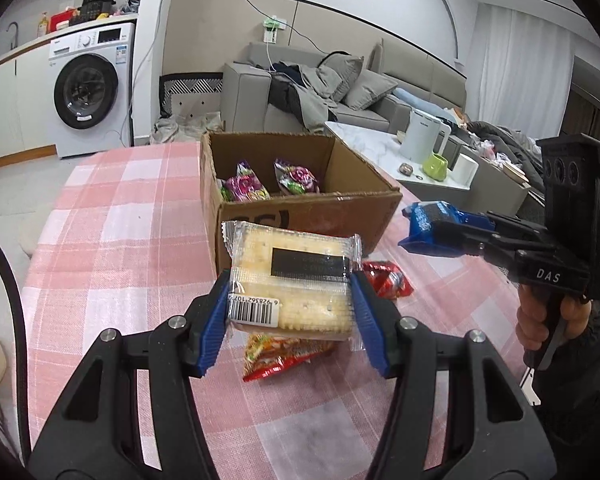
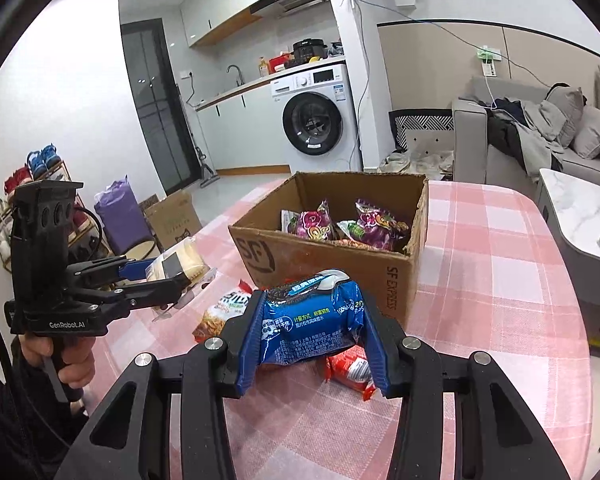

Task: Organize snacks
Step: 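Lift the cracker pack and blue cookie pack over the box and lower them inside, then open both tools to release the packs into the box and withdraw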

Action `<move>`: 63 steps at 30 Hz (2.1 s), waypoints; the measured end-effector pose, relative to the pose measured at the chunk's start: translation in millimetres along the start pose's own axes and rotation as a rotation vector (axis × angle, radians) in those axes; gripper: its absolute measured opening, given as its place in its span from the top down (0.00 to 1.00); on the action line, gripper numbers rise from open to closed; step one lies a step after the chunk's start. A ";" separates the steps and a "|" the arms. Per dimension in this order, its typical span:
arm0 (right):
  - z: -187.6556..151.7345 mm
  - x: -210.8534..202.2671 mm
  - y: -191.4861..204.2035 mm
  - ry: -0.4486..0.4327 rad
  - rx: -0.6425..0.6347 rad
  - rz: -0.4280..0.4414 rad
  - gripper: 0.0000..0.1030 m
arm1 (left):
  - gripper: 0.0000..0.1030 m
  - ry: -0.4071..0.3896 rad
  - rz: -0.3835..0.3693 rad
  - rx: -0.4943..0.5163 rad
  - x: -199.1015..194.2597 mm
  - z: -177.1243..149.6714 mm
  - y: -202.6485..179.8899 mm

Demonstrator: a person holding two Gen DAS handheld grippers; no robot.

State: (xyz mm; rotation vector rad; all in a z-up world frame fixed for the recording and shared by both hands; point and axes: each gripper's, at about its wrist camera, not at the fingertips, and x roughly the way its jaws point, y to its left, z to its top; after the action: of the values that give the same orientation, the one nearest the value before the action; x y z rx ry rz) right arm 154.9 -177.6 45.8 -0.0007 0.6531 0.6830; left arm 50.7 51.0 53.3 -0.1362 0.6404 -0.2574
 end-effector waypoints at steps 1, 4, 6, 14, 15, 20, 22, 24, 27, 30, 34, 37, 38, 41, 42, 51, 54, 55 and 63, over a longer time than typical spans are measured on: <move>1.1 -0.2 -0.3 -0.007 0.008 0.004 0.56 | 0.47 -0.006 -0.003 -0.005 -2.0 1.3 0.9; 5.5 -0.8 1.6 -0.030 0.014 0.000 0.56 | 0.47 -0.014 0.001 -0.014 1.9 8.7 1.6; 8.6 -0.7 1.9 -0.043 0.022 -0.005 0.56 | 0.47 -0.024 0.007 -0.019 3.1 14.1 1.9; 22.1 2.5 -6.3 -0.064 0.072 -0.014 0.56 | 0.47 -0.048 0.032 -0.044 16.7 41.8 8.1; 24.2 3.8 -7.0 -0.064 0.074 -0.017 0.56 | 0.47 -0.052 0.035 -0.048 17.3 45.1 9.3; 35.3 11.5 -10.8 -0.070 0.089 -0.029 0.56 | 0.47 -0.070 0.065 -0.060 32.2 62.0 10.6; 39.2 14.5 -12.5 -0.073 0.094 -0.031 0.56 | 0.47 -0.073 0.074 -0.062 37.0 68.2 12.0; 43.1 17.2 -14.1 -0.077 0.102 -0.030 0.56 | 0.47 -0.081 0.092 -0.058 42.3 74.7 11.9; 49.3 22.4 -16.8 -0.073 0.115 -0.028 0.56 | 0.47 -0.086 0.117 -0.047 51.4 83.3 10.3; 54.7 27.7 -20.1 -0.070 0.123 -0.030 0.56 | 0.47 -0.085 0.123 -0.034 60.3 91.3 9.0; 60.4 33.3 -21.5 -0.064 0.125 -0.035 0.56 | 0.47 -0.086 0.135 -0.017 72.5 100.0 7.2; 65.2 38.8 -22.7 -0.056 0.123 -0.034 0.56 | 0.47 -0.088 0.143 -0.008 81.7 105.6 6.4; 66.5 40.8 -22.8 -0.052 0.124 -0.031 0.56 | 0.47 -0.089 0.142 -0.007 85.1 108.1 6.5; 69.7 46.7 -24.6 -0.049 0.126 -0.033 0.56 | 0.47 -0.094 0.145 -0.015 94.1 110.9 8.5; 70.6 48.5 -25.2 -0.048 0.131 -0.031 0.56 | 0.47 -0.094 0.145 -0.018 96.6 112.0 9.6; 78.0 67.2 -35.6 -0.027 0.169 -0.033 0.56 | 0.47 -0.090 0.175 -0.022 124.6 117.4 18.8; 79.8 75.4 -40.4 -0.014 0.182 -0.034 0.56 | 0.47 -0.089 0.179 -0.018 133.6 116.0 21.8; 80.3 78.0 -41.9 -0.011 0.185 -0.034 0.56 | 0.47 -0.089 0.182 -0.016 136.8 116.1 22.4; 81.9 92.8 -46.8 0.011 0.188 -0.034 0.56 | 0.47 -0.073 0.212 0.014 160.0 113.4 24.0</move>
State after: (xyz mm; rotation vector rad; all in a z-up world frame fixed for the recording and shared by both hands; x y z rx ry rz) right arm 282.6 -143.0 49.9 0.1576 0.7241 0.5874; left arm 247.5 34.6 46.9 -0.0634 0.5758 -0.0524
